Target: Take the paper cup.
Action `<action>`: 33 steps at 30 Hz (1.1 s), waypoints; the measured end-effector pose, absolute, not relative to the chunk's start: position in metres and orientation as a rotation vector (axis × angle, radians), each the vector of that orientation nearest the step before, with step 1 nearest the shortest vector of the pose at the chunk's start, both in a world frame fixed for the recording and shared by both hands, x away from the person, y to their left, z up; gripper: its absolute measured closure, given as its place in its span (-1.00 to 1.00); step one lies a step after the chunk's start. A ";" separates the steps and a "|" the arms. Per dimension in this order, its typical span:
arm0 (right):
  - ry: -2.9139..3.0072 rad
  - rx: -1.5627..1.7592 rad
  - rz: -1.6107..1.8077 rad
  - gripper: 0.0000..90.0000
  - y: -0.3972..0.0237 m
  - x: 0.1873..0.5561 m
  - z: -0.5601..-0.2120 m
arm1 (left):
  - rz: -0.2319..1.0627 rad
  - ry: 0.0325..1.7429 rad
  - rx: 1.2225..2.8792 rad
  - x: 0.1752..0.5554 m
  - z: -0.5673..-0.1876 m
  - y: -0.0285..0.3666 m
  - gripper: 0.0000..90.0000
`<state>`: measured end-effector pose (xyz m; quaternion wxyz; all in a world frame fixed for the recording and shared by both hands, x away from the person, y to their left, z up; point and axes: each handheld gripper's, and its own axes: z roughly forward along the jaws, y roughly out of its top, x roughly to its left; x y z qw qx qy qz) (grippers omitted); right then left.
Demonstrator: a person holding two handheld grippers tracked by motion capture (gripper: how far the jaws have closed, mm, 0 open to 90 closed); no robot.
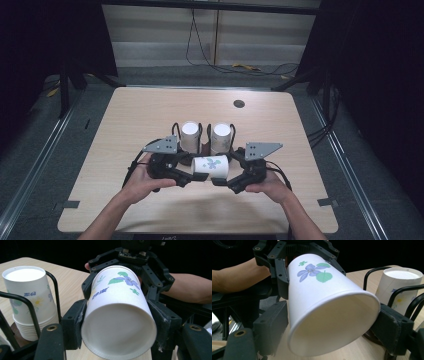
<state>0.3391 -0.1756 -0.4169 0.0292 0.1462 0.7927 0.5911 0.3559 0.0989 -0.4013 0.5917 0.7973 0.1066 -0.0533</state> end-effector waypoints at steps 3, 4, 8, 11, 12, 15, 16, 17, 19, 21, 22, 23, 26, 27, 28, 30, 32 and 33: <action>2.455 0.447 1.842 -0.59 -0.174 0.340 -0.418 | -0.125 0.238 1.857 0.356 -0.402 0.098 -0.21; 2.458 0.445 1.839 -0.57 -0.174 0.340 -0.418 | -0.130 0.243 1.853 0.356 -0.402 0.098 -0.21; 2.468 0.427 1.837 -0.51 -0.175 0.340 -0.418 | -0.147 0.237 1.849 0.357 -0.403 0.099 -0.21; 2.480 0.427 1.839 -0.50 -0.176 0.340 -0.418 | -0.152 0.244 1.843 0.357 -0.404 0.099 -0.23; 2.482 0.426 1.844 -0.50 -0.176 0.340 -0.418 | -0.148 0.244 1.847 0.357 -0.404 0.099 -0.24; 2.485 0.414 1.848 -0.44 -0.177 0.341 -0.418 | -0.147 0.257 1.844 0.358 -0.406 0.099 -0.31; 2.486 0.407 1.848 -0.43 -0.177 0.341 -0.418 | -0.151 0.262 1.841 0.358 -0.406 0.099 -0.33; 2.490 0.412 1.842 -0.43 -0.177 0.340 -0.418 | -0.148 0.258 1.846 0.358 -0.406 0.099 -0.33; 2.490 0.403 1.844 -0.42 -0.177 0.341 -0.418 | -0.143 0.254 1.843 0.358 -0.407 0.099 -0.33; 2.495 0.409 1.845 -0.41 -0.177 0.341 -0.418 | -0.143 0.255 1.843 0.358 -0.407 0.099 -0.33; 2.495 0.407 1.844 -0.40 -0.177 0.341 -0.418 | -0.143 0.261 1.841 0.358 -0.407 0.099 -0.34; 2.491 0.401 1.843 -0.40 -0.177 0.341 -0.418 | -0.139 0.267 1.841 0.358 -0.407 0.099 -0.37; 2.490 0.407 1.833 -0.40 -0.179 0.341 -0.417 | -0.133 0.283 1.839 0.360 -0.408 0.101 -0.47; 2.492 0.417 1.826 -0.39 -0.179 0.341 -0.417 | -0.130 0.291 1.840 0.360 -0.408 0.102 -0.48; 2.489 0.422 1.822 -0.39 -0.180 0.342 -0.417 | -0.128 0.288 1.837 0.361 -0.408 0.103 -0.48; 2.487 0.430 1.821 -0.39 -0.181 0.342 -0.417 | -0.122 0.302 1.841 0.362 -0.409 0.104 -0.50; 2.488 0.442 1.807 -0.38 -0.182 0.343 -0.416 | -0.119 0.305 1.844 0.363 -0.411 0.104 -0.52; 2.487 0.451 1.795 -0.38 -0.183 0.344 -0.416 | -0.116 0.306 1.847 0.363 -0.412 0.104 -0.53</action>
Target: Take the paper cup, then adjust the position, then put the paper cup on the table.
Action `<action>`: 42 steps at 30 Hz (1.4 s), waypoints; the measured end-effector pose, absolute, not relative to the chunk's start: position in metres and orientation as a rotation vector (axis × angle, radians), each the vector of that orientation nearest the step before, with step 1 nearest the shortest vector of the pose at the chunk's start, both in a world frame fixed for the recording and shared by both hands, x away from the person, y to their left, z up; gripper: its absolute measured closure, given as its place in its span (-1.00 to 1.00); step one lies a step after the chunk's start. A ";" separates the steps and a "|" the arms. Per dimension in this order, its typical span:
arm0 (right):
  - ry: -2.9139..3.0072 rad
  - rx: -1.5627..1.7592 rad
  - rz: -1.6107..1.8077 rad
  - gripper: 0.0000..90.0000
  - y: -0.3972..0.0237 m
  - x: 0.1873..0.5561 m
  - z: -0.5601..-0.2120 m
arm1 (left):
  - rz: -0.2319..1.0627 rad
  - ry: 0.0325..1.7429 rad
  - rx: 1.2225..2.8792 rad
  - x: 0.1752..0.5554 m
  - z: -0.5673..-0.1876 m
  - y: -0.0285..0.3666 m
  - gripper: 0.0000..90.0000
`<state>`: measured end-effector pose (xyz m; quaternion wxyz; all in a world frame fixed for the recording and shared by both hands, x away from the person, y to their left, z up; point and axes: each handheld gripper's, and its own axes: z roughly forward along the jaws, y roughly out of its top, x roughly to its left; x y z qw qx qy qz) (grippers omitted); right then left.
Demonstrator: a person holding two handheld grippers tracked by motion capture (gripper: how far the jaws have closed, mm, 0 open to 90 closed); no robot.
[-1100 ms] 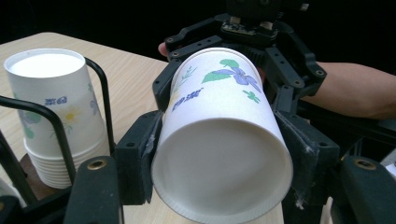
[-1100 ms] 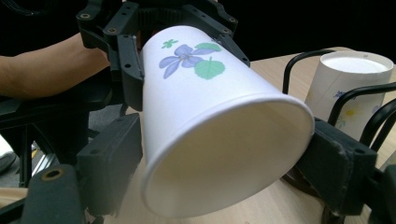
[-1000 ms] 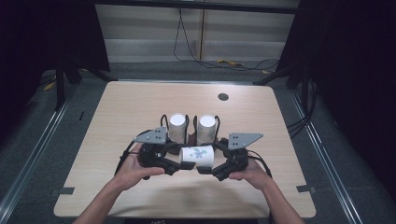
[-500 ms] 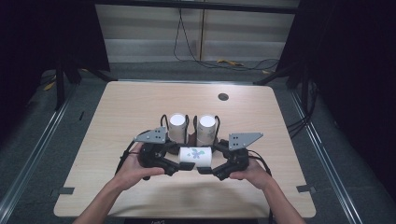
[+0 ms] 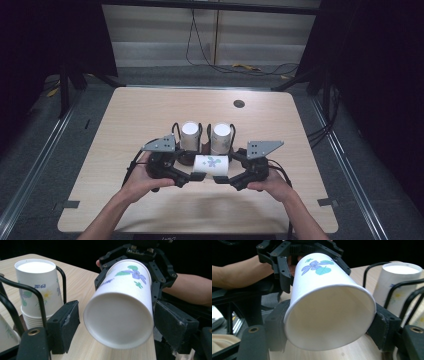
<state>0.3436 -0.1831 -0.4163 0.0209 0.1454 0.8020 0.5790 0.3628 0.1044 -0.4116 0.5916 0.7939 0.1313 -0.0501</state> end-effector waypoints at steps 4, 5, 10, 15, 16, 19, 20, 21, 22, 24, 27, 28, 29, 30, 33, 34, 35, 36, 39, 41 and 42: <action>2.488 0.479 1.768 -0.38 -0.187 0.344 -0.417 | -0.098 0.310 1.860 0.364 -0.414 0.105 -0.55; 2.485 0.487 1.761 -0.38 -0.188 0.345 -0.417 | -0.094 0.313 1.859 0.364 -0.414 0.106 -0.55; 2.503 0.520 1.709 -0.37 -0.191 0.345 -0.417 | -0.107 0.329 1.842 0.365 -0.414 0.108 -0.55; 2.500 0.564 1.675 -0.36 -0.193 0.345 -0.416 | -0.086 0.336 1.854 0.365 -0.415 0.110 -0.55; 2.501 0.565 1.676 -0.36 -0.194 0.345 -0.416 | -0.076 0.336 1.860 0.365 -0.415 0.110 -0.55; 2.506 0.576 1.655 -0.36 -0.195 0.344 -0.414 | -0.051 0.340 1.876 0.365 -0.417 0.111 -0.56; 2.504 0.579 1.652 -0.36 -0.195 0.344 -0.414 | -0.049 0.348 1.878 0.365 -0.417 0.111 -0.56; 2.503 0.586 1.636 -0.35 -0.196 0.344 -0.413 | -0.044 0.345 1.884 0.365 -0.417 0.112 -0.56; 2.499 0.600 1.617 -0.35 -0.196 0.344 -0.413 | -0.042 0.351 1.884 0.366 -0.418 0.112 -0.56; 2.494 0.625 1.593 -0.34 -0.198 0.345 -0.413 | -0.032 0.362 1.882 0.366 -0.418 0.113 -0.56; 2.499 0.655 1.546 -0.34 -0.201 0.344 -0.412 | -0.030 0.365 1.891 0.367 -0.419 0.113 -0.56; 2.503 0.668 1.527 -0.33 -0.202 0.344 -0.412 | -0.027 0.366 1.894 0.367 -0.419 0.114 -0.56; 2.507 0.678 1.512 -0.33 -0.203 0.343 -0.413 | -0.026 0.370 1.893 0.367 -0.419 0.113 -0.56; 2.511 0.685 1.498 -0.33 -0.204 0.343 -0.413 | -0.019 0.367 1.900 0.367 -0.419 0.114 -0.56; 2.511 0.705 1.474 -0.33 -0.206 0.342 -0.414 | -0.013 0.374 1.902 0.368 -0.420 0.114 -0.56; 2.511 0.707 1.474 -0.33 -0.207 0.341 -0.414 | -0.009 0.374 1.905 0.368 -0.420 0.115 -0.56; 2.512 0.709 1.469 -0.33 -0.207 0.341 -0.413 | -0.006 0.372 1.907 0.368 -0.420 0.115 -0.56; 2.513 0.713 1.464 -0.33 -0.208 0.341 -0.413 | -0.004 0.374 1.908 0.368 -0.420 0.115 -0.55; 2.516 0.724 1.453 -0.33 -0.209 0.340 -0.413 | 0.008 0.380 1.912 0.368 -0.420 0.116 -0.55; 2.522 0.737 1.427 -0.32 -0.209 0.340 -0.413 | 0.016 0.388 1.916 0.369 -0.421 0.117 -0.55; 2.526 0.743 1.421 -0.32 -0.210 0.339 -0.413 | 0.020 0.391 1.919 0.369 -0.421 0.118 -0.55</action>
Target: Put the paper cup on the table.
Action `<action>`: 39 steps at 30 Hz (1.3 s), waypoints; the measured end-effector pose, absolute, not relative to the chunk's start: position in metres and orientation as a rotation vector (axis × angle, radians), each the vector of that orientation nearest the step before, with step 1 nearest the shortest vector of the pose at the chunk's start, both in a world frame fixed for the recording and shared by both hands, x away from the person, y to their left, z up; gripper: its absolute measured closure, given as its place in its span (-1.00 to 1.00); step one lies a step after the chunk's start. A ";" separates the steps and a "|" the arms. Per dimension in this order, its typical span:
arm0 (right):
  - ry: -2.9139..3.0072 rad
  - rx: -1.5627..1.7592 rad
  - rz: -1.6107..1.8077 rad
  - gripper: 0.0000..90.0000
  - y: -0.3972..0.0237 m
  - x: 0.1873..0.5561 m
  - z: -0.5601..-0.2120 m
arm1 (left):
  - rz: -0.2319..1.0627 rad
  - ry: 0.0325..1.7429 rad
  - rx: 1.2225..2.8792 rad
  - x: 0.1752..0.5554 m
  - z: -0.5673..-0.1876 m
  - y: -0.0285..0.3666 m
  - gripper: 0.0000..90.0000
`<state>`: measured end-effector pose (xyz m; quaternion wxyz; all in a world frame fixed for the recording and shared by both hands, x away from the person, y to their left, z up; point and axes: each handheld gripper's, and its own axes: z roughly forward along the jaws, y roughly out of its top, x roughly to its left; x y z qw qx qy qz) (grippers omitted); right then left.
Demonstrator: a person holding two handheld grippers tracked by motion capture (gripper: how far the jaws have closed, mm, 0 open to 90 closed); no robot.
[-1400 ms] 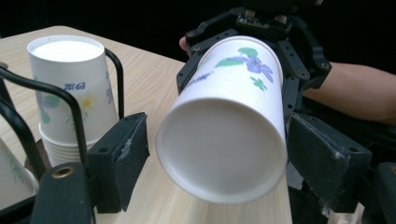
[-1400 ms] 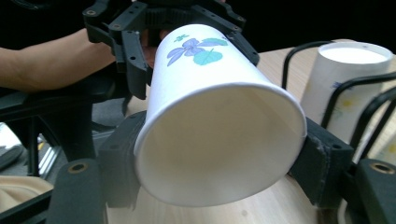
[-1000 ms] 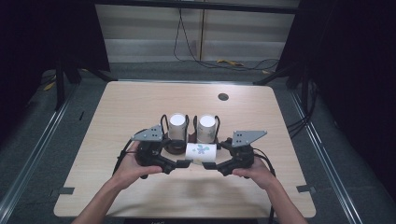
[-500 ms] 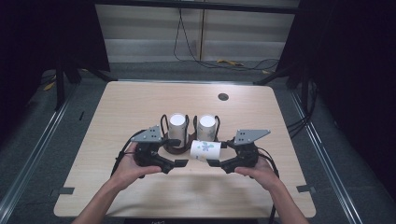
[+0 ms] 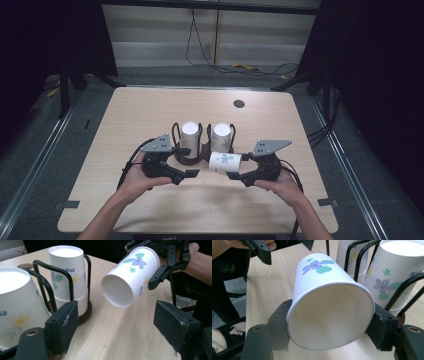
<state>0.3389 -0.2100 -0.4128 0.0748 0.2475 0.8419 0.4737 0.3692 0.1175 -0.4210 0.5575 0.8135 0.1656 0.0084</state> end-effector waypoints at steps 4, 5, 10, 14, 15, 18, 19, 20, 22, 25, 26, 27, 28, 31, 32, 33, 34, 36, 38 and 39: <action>2.524 0.773 1.369 -0.31 -0.213 0.337 -0.413 | 0.060 0.421 1.931 0.371 -0.423 0.119 -0.54; 2.522 0.776 1.363 -0.31 -0.214 0.337 -0.413 | 0.066 0.432 1.934 0.372 -0.423 0.119 -0.55; 2.515 0.828 1.294 -0.31 -0.221 0.336 -0.413 | 0.076 0.446 1.945 0.374 -0.425 0.121 -0.57; 2.514 0.866 1.218 -0.30 -0.225 0.336 -0.415 | 0.072 0.449 1.953 0.376 -0.427 0.121 -0.57; 2.515 0.882 1.212 -0.30 -0.225 0.336 -0.416 | 0.077 0.456 1.956 0.377 -0.428 0.121 -0.57; 2.508 0.919 1.170 -0.30 -0.227 0.337 -0.417 | 0.088 0.479 1.961 0.377 -0.429 0.123 -0.57; 2.499 0.926 1.168 -0.30 -0.228 0.337 -0.416 | 0.097 0.487 1.964 0.377 -0.429 0.124 -0.57; 2.491 0.935 1.151 -0.30 -0.229 0.337 -0.415 | 0.110 0.501 1.965 0.377 -0.430 0.124 -0.55; 2.484 0.968 1.128 -0.30 -0.232 0.338 -0.413 | 0.120 0.505 1.975 0.378 -0.430 0.126 -0.54; 2.478 1.014 1.062 -0.30 -0.236 0.341 -0.414 | 0.133 0.517 1.987 0.378 -0.432 0.130 -0.54; 2.478 1.028 1.052 -0.30 -0.237 0.343 -0.414 | 0.134 0.514 1.995 0.377 -0.433 0.132 -0.54; 2.475 1.050 1.036 -0.30 -0.239 0.344 -0.414 | 0.140 0.514 2.005 0.376 -0.434 0.134 -0.54; 2.467 1.070 1.015 -0.30 -0.240 0.345 -0.414 | 0.148 0.521 2.008 0.376 -0.435 0.136 -0.54; 2.457 1.122 0.984 -0.30 -0.243 0.348 -0.414 | 0.156 0.546 1.997 0.377 -0.438 0.142 -0.54; 2.450 1.135 0.963 -0.30 -0.245 0.350 -0.414 | 0.162 0.548 2.002 0.377 -0.438 0.143 -0.54; 2.446 1.153 0.951 -0.30 -0.246 0.352 -0.414 | 0.163 0.551 2.000 0.378 -0.438 0.144 -0.54; 2.443 1.164 0.950 -0.30 -0.248 0.354 -0.414 | 0.158 0.551 1.997 0.378 -0.438 0.145 -0.54; 2.437 1.198 0.934 -0.31 -0.250 0.359 -0.414 | 0.159 0.550 1.997 0.378 -0.438 0.145 -0.54; 2.424 1.221 0.910 -0.33 -0.252 0.364 -0.413 | 0.155 0.548 1.995 0.377 -0.439 0.145 -0.54; 2.417 1.237 0.903 -0.33 -0.254 0.366 -0.412 | 0.157 0.544 1.999 0.377 -0.439 0.146 -0.54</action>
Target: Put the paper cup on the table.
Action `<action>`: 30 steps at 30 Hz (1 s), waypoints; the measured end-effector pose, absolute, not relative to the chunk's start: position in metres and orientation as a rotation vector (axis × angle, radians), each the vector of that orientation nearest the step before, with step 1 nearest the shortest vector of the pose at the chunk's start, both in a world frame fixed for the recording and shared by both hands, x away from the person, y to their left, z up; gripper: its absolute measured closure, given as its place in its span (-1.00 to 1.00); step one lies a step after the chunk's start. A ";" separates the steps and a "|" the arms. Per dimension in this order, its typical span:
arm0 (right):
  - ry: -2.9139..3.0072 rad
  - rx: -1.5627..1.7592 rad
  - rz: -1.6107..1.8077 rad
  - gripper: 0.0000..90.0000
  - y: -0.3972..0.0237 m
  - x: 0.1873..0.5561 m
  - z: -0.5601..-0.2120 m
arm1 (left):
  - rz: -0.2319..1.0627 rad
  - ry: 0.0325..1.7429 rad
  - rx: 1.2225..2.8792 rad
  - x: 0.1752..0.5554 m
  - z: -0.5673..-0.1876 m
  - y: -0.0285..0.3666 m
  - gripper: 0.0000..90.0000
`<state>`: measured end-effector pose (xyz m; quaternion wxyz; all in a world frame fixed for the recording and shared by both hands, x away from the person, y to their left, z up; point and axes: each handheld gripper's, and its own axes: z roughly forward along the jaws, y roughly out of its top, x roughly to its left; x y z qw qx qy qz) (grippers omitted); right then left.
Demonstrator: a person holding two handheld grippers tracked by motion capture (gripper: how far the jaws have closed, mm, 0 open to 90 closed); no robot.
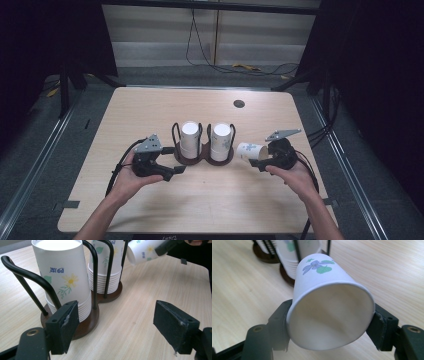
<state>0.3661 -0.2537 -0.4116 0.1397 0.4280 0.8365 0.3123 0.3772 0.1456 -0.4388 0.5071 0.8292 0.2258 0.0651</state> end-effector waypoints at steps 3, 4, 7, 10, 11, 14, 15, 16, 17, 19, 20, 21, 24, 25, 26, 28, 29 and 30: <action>2.400 1.275 0.876 -0.35 -0.259 0.373 -0.408 | 0.151 0.550 1.997 0.378 -0.440 0.146 -0.54; 2.400 1.287 0.872 -0.36 -0.259 0.374 -0.408 | 0.152 0.552 2.000 0.379 -0.440 0.147 -0.54; 2.392 1.302 0.844 -0.37 -0.263 0.378 -0.407 | 0.149 0.556 1.996 0.380 -0.441 0.147 -0.54; 2.399 1.327 0.799 -0.37 -0.265 0.382 -0.407 | 0.146 0.553 1.999 0.381 -0.442 0.146 -0.54; 2.406 1.336 0.774 -0.37 -0.266 0.384 -0.406 | 0.145 0.553 2.000 0.381 -0.442 0.146 -0.54; 2.452 1.356 0.699 -0.37 -0.266 0.390 -0.404 | 0.141 0.545 2.005 0.380 -0.443 0.145 -0.54; 2.462 1.367 0.666 -0.37 -0.266 0.393 -0.403 | 0.141 0.544 2.005 0.380 -0.443 0.145 -0.54; 2.472 1.379 0.636 -0.37 -0.265 0.395 -0.402 | 0.141 0.545 2.004 0.380 -0.442 0.146 -0.54; 2.476 1.383 0.612 -0.37 -0.265 0.397 -0.402 | 0.143 0.545 2.004 0.380 -0.442 0.146 -0.54; 2.471 1.387 0.586 -0.37 -0.263 0.401 -0.401 | 0.146 0.548 2.001 0.379 -0.442 0.147 -0.54; 2.479 1.400 0.571 -0.36 -0.263 0.403 -0.401 | 0.147 0.549 2.001 0.379 -0.442 0.148 -0.54; 2.490 1.409 0.551 -0.36 -0.262 0.404 -0.401 | 0.146 0.552 1.997 0.378 -0.443 0.148 -0.54; 2.503 1.436 0.480 -0.36 -0.260 0.409 -0.405 | 0.146 0.547 2.003 0.377 -0.443 0.149 -0.54; 2.509 1.436 0.451 -0.36 -0.260 0.411 -0.405 | 0.148 0.543 2.006 0.376 -0.443 0.149 -0.54; 2.516 1.445 0.429 -0.36 -0.260 0.412 -0.406 | 0.147 0.540 2.005 0.376 -0.443 0.149 -0.54; 2.512 1.445 0.374 -0.36 -0.260 0.413 -0.406 | 0.146 0.533 2.006 0.375 -0.443 0.149 -0.54; 2.501 1.439 0.345 -0.36 -0.260 0.414 -0.405 | 0.148 0.533 2.006 0.375 -0.443 0.150 -0.54; 2.497 1.442 0.321 -0.36 -0.260 0.414 -0.404 | 0.150 0.533 2.004 0.375 -0.443 0.150 -0.54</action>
